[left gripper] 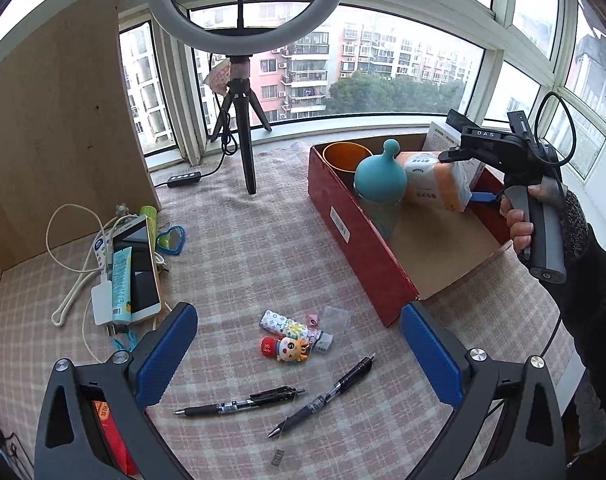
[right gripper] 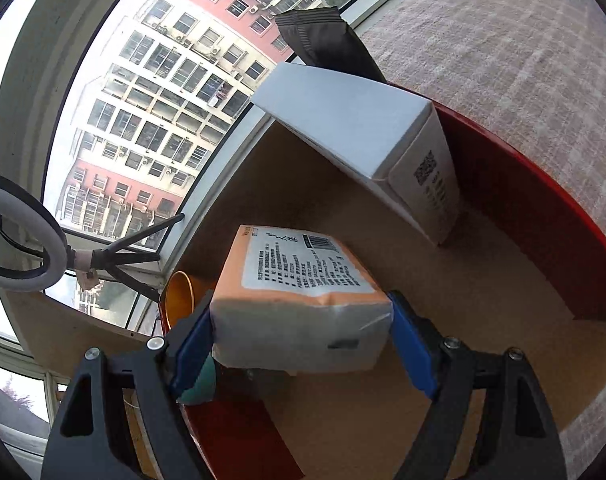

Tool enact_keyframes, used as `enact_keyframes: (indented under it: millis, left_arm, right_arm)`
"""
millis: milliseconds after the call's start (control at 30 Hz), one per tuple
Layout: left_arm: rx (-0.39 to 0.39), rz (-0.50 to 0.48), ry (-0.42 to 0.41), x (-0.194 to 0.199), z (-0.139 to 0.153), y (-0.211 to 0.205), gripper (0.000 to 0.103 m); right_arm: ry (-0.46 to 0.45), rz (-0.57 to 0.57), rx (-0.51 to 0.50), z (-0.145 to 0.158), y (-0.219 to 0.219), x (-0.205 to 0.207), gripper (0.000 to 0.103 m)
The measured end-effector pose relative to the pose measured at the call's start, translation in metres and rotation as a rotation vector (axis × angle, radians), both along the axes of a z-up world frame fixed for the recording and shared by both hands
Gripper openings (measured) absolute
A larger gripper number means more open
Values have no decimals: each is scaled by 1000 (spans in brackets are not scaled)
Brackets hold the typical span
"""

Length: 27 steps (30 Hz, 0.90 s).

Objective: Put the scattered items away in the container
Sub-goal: 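Carry the tissue pack with the right gripper over the red box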

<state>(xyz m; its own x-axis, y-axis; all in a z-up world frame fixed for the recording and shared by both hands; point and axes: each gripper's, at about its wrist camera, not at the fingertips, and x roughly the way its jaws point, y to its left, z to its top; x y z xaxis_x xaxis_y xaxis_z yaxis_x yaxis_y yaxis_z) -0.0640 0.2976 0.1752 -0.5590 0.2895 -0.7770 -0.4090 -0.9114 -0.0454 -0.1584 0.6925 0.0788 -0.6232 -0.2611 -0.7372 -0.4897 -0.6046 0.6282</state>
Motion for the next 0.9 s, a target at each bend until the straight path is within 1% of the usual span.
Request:
enact_keyframes:
  millis: [100,367,467,533,633,733,800,867,900]
  left_arm:
    - [2,-19,3,0,1,4,102]
    - [15,-59,-2,0,2,13,102]
    - [4,-98,-10,-5,2,31,102]
    - [8,-158,-11,-12,5,55,102]
    - [14,-265,-23,-28,9,106,102]
    - [-22,-340,-59,-49,-3,158,102]
    - [-34,-363,-108,-64,-18,184,97]
    - [-43,-381,-161,-79,-34,206,83]
    - [-49,-378,-183,-85,-41,215,81]
  right_arm:
    - [-19,-8,-34,-3,4,5,81]
    - [-19,-15,-69,-4,8,21,82]
    - [-19,-18,-82,-4,10,27,82]
    - [-19,-20,-91,-4,11,31,82]
    - [-20,-20,-102,-4,11,35,82]
    - [-21,-18,-112,-4,10,37,82]
    - [-22,-17,-119,-4,10,39,82]
    - [-23,-16,-125,-4,9,41,82]
    - [-24,-16,-128,-4,9,41,82]
